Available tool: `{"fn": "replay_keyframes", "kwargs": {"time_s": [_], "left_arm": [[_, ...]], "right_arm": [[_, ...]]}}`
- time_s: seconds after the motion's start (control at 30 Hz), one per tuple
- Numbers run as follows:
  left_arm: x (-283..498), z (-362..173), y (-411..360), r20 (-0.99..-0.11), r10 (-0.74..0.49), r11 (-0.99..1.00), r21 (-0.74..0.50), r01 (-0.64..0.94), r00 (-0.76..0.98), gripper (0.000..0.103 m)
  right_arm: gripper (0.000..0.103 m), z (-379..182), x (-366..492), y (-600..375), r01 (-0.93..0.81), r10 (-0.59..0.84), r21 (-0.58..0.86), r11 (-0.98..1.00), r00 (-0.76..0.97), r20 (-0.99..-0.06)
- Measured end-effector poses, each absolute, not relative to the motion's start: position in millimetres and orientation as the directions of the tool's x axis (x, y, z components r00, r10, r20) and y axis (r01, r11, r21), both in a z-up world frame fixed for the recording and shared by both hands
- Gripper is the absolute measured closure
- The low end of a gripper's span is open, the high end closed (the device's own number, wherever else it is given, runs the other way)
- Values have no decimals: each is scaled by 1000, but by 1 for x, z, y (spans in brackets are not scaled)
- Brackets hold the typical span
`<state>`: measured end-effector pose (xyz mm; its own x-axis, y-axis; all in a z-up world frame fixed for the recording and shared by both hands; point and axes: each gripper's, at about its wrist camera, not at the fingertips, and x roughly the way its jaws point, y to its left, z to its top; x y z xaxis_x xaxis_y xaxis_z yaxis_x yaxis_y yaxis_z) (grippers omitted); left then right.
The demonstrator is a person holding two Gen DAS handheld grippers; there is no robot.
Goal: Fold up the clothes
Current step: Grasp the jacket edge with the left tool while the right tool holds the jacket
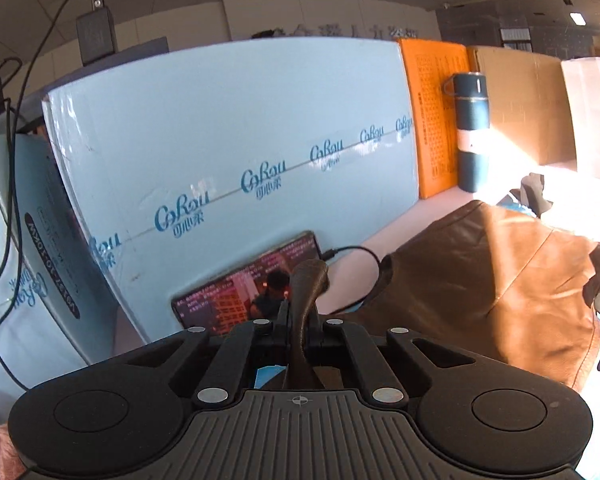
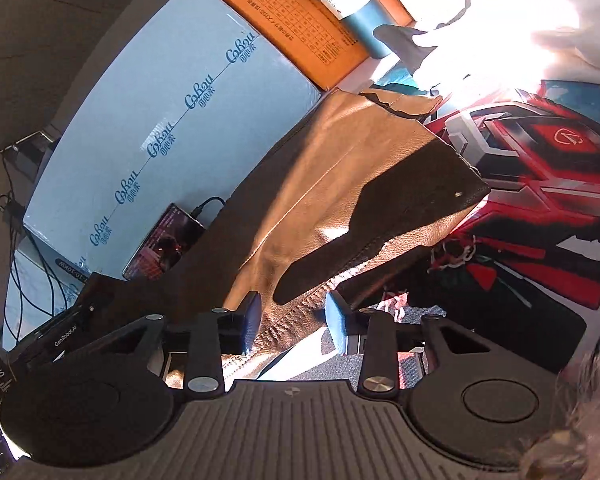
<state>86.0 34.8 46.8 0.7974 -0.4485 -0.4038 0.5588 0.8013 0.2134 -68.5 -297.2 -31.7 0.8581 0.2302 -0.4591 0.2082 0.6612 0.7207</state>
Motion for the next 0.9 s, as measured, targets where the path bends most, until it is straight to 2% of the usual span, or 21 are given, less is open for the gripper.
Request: {"fn": "replay_keyframes", "kwargs": {"time_s": [0.03, 0.17, 0.27, 0.4, 0.53, 0.6, 0.73, 0.8, 0.83, 0.9], "left_arm": [[75, 53, 37, -371, -476, 791, 216, 572, 798, 100], [17, 76, 35, -238, -605, 712, 265, 650, 759, 100], [-35, 72, 19, -195, -704, 593, 367, 717, 683, 100], [-88, 31, 3, -325, -765, 382, 467, 797, 556, 100], [-103, -14, 4, -486, -721, 281, 447, 849, 494, 100], [-100, -21, 10, -513, -712, 288, 409, 866, 479, 100], [-95, -19, 20, -502, -715, 331, 370, 868, 487, 100], [-94, -17, 23, -495, -716, 349, 358, 866, 493, 100], [-95, -18, 25, -490, -717, 359, 351, 865, 496, 100], [-95, -17, 30, -473, -719, 385, 339, 858, 509, 100]], "right_arm": [[44, -29, -72, -300, 176, 266, 741, 648, 860, -436], [36, -10, -92, -309, 70, 337, 794, 604, 880, -334], [26, 2, -91, -314, -15, 354, 824, 567, 907, -227], [25, 9, -68, -317, 2, 309, 814, 581, 924, -223], [20, 15, -31, -310, 3, 324, 812, 583, 916, -236], [20, 22, -11, -305, 37, 289, 785, 619, 918, -271], [21, 16, 15, -305, 184, 176, 733, 655, 906, -385], [36, 4, 23, -309, 275, 135, 734, 621, 885, -445], [63, -1, 24, -311, 296, 126, 732, 614, 878, -461], [88, -7, 22, -312, 306, 124, 727, 615, 873, -472]]}}
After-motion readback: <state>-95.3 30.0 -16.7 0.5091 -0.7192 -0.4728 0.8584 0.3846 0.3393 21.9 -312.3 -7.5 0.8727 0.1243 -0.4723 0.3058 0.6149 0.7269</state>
